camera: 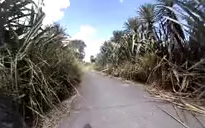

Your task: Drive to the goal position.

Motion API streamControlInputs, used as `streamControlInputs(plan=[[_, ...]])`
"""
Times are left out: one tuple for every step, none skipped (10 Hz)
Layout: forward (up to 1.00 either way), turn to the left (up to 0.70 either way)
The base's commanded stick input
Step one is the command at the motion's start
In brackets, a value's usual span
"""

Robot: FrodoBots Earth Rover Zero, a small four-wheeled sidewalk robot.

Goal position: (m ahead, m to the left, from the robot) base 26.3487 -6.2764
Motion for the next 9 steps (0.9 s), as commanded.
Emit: streamControlInputs(plan=[[0.49,0.08],[0.5,0.08],[0.5,0.08],[0.5,0.08],[0.5,0.08],[0.5,0.08],[0.5,0.07],[0.5,0.05],[0.5,0.05]])
